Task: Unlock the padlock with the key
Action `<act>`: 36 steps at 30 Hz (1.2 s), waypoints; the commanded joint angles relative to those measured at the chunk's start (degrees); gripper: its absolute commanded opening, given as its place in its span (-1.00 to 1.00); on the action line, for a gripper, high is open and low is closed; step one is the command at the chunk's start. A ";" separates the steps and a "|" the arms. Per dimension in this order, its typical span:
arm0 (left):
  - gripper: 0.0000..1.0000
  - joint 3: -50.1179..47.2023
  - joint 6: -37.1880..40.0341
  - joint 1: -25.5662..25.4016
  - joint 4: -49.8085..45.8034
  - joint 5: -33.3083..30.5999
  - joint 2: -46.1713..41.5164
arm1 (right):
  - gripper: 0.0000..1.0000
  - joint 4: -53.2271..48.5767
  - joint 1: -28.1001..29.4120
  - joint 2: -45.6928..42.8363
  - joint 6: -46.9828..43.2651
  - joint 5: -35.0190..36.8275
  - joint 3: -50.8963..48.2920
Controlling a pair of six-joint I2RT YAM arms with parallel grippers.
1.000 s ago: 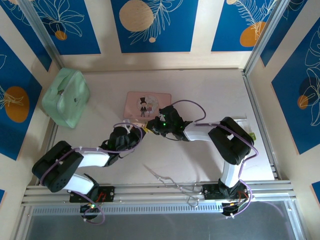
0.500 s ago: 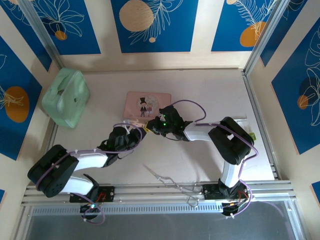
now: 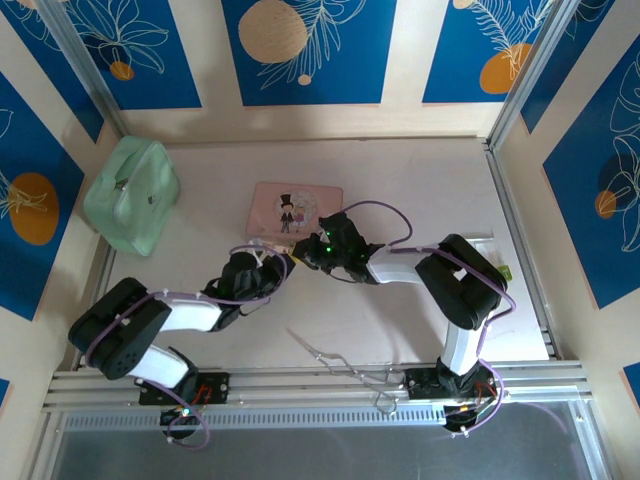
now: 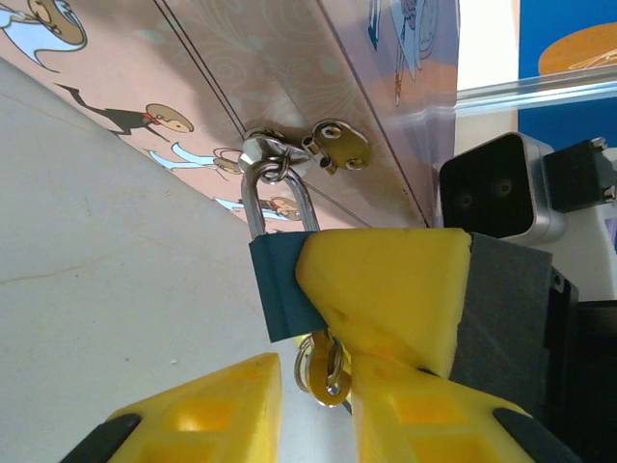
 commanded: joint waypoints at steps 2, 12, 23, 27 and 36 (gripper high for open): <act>-0.53 0.53 -1.20 0.16 3.18 -1.50 1.23 | -1.00 -7.15 2.14 3.41 9.64 -5.34 -2.55; -1.00 2.36 4.40 0.32 -4.48 -3.94 0.54 | -1.00 -7.67 2.94 2.43 11.14 -5.07 -2.71; -1.00 22.09 53.12 -12.42 -55.97 -36.98 -4.33 | -1.00 -32.29 4.07 3.49 11.71 -4.96 6.36; -1.00 20.85 58.73 -15.32 -51.77 -42.06 -0.57 | -1.00 -29.76 4.60 4.72 14.69 -7.64 5.41; -1.00 20.92 62.94 -24.64 -52.13 -51.93 0.90 | -1.00 -27.86 10.73 8.28 20.87 -7.33 1.80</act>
